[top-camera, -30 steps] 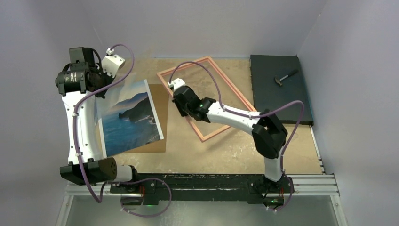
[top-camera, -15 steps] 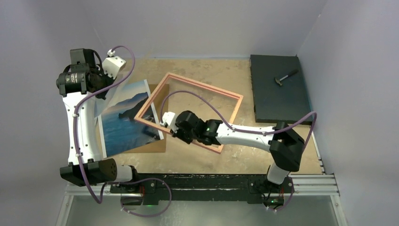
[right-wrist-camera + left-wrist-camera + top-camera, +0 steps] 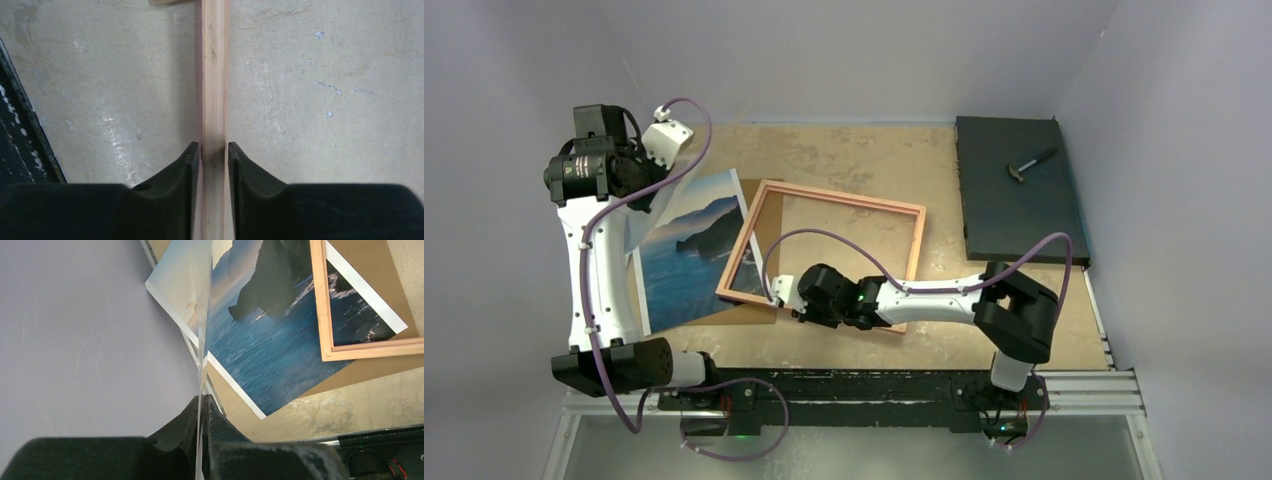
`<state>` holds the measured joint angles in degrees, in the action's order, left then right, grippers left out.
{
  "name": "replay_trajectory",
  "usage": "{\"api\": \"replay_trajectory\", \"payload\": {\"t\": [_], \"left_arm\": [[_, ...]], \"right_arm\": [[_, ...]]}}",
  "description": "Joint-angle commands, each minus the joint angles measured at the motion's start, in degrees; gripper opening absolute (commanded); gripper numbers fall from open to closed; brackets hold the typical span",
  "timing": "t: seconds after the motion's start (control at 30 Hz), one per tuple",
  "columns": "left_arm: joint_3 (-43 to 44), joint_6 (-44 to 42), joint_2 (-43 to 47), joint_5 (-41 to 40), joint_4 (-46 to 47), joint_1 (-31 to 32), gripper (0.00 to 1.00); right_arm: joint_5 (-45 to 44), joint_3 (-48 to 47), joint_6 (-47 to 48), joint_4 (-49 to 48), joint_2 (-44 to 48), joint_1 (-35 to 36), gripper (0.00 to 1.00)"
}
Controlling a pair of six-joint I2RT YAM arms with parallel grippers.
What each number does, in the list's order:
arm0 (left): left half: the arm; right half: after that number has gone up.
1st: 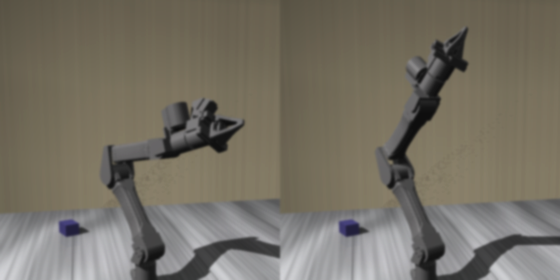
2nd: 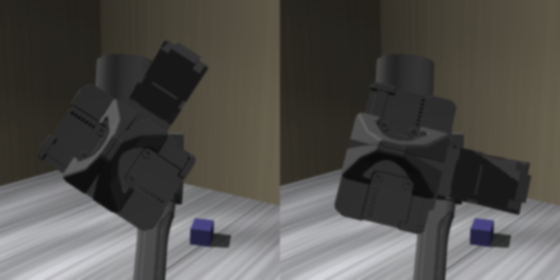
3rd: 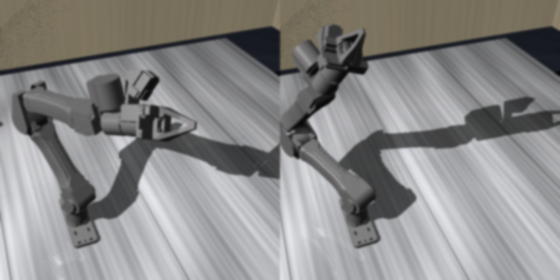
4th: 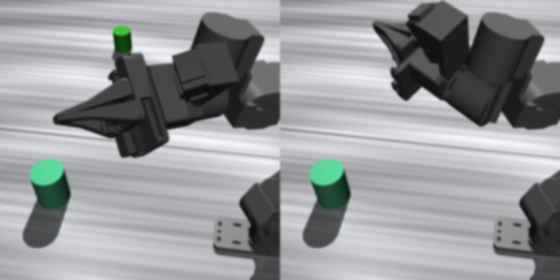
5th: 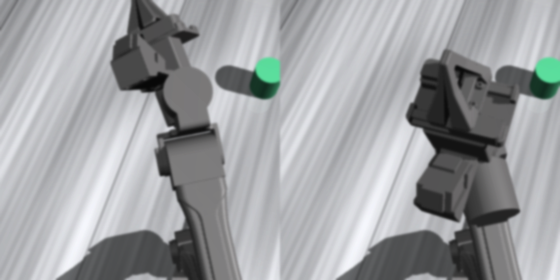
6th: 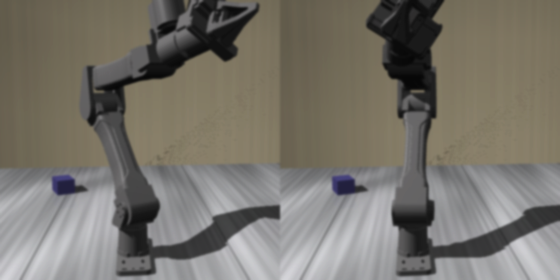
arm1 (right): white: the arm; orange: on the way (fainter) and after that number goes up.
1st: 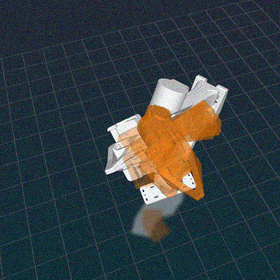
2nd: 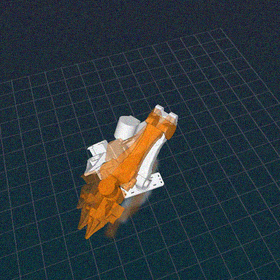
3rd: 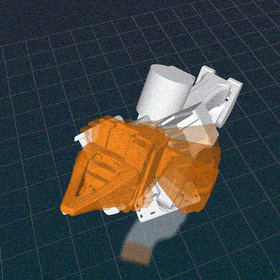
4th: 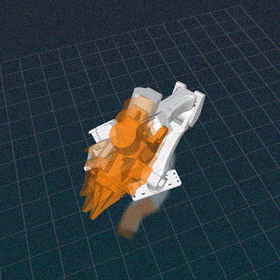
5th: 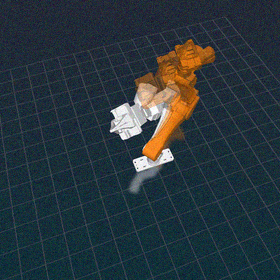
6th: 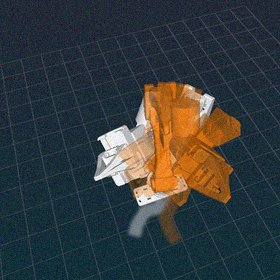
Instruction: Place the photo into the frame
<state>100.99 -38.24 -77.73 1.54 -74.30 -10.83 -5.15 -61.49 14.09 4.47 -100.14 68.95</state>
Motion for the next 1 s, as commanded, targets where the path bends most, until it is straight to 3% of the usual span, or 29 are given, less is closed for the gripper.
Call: {"api": "replay_trajectory", "payload": {"t": [0.0,0.13,0.2,0.27,0.37,0.47,0.57,0.8,0.97], "left_arm": [[0.06,-0.06,1.75,1.01,0.66,-0.39,0.00],[-0.16,-0.22,1.72,1.06,0.74,-0.34,0.00],[-0.39,-0.21,1.79,1.32,0.74,-0.33,0.00],[-0.56,-0.17,1.79,1.50,0.74,-0.34,0.00],[-1.02,-0.22,1.84,1.45,1.00,-0.36,0.00],[-1.23,-0.02,1.88,1.45,1.30,-0.37,0.00],[-1.19,0.16,1.80,1.69,1.29,-0.41,0.00],[-1.32,0.59,1.68,1.63,1.47,-0.33,0.00],[-1.60,0.80,1.70,2.10,1.32,-0.41,0.00]], "right_arm": [[-2.02,-0.92,-1.56,-1.55,0.04,0.02,0.35],[-0.65,-2.26,-7.10,-0.32,0.53,0.03,0.55],[-1.60,-2.90,-10.45,0.04,1.44,0.05,0.72],[-4.92,-4.11,-15.54,-0.44,2.46,-0.35,0.97],[-11.10,-8.19,-28.08,-1.26,1.89,-1.61,0.99],[-22.28,-19.59,-41.61,6.11,-4.79,-2.07,0.99],[-23.79,-30.46,-48.57,9.25,-12.99,-2.42,0.99],[-28.19,-55.92,-52.95,14.74,-32.83,-2.74,0.98],[-31.30,-62.00,-52.28,11.15,-38.97,-2.91,0.95]]}}
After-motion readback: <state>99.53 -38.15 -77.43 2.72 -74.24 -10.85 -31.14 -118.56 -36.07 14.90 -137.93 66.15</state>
